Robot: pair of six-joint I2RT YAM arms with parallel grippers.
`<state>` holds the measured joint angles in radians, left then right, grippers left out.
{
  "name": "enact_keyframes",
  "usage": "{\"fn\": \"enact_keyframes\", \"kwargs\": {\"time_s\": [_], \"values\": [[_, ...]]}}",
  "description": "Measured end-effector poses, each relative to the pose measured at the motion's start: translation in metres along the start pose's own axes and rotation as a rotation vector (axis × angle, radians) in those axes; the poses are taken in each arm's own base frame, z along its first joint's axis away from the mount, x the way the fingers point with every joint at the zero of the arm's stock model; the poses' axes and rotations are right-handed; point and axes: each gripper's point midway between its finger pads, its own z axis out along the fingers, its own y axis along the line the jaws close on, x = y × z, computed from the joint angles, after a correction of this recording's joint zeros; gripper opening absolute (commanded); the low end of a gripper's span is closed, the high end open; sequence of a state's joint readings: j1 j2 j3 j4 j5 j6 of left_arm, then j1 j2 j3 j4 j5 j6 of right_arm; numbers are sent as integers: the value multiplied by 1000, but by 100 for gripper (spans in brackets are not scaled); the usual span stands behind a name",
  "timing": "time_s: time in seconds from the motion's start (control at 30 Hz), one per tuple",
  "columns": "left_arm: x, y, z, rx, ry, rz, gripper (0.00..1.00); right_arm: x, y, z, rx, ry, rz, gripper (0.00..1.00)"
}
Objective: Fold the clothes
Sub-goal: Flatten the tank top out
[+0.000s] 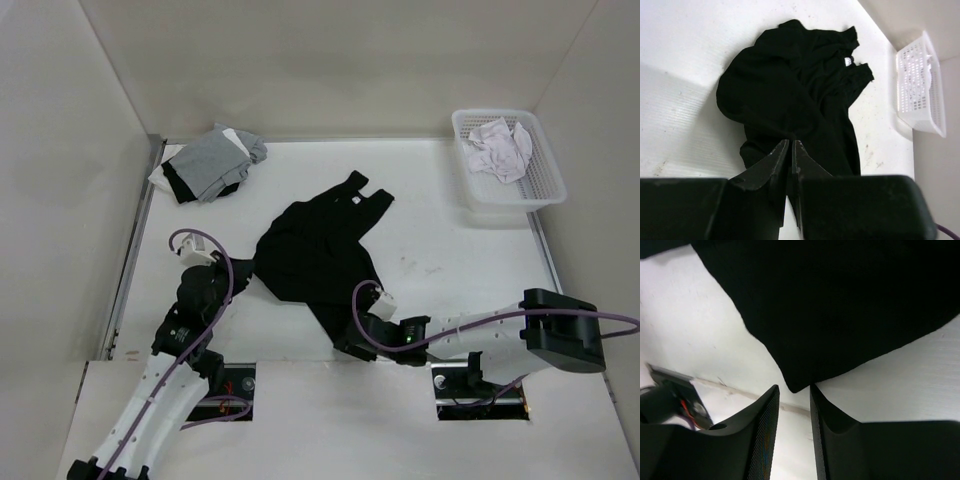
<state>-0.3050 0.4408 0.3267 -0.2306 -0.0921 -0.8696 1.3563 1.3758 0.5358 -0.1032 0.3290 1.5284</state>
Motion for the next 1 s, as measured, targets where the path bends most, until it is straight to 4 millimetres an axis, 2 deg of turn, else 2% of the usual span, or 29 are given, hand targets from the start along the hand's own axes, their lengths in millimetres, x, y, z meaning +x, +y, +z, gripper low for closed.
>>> {"fn": "enact_keyframes", "kwargs": {"time_s": [0.33,0.6,0.8,0.9,1.0], "values": [[5,-13,-5,58,16,11,7,-12,-4,2,48,-74,161,34],[1,-20,-7,89,0,9,7,-15,-12,2,101,-85,158,13],[3,-18,-5,88,2,8,7,-25,-14,6,114,-91,145,0],[3,-18,-5,87,0,6,6,-32,-14,3,112,-106,119,0],[1,-17,-5,82,-4,4,5,-46,-4,-14,63,-144,89,0]]}}
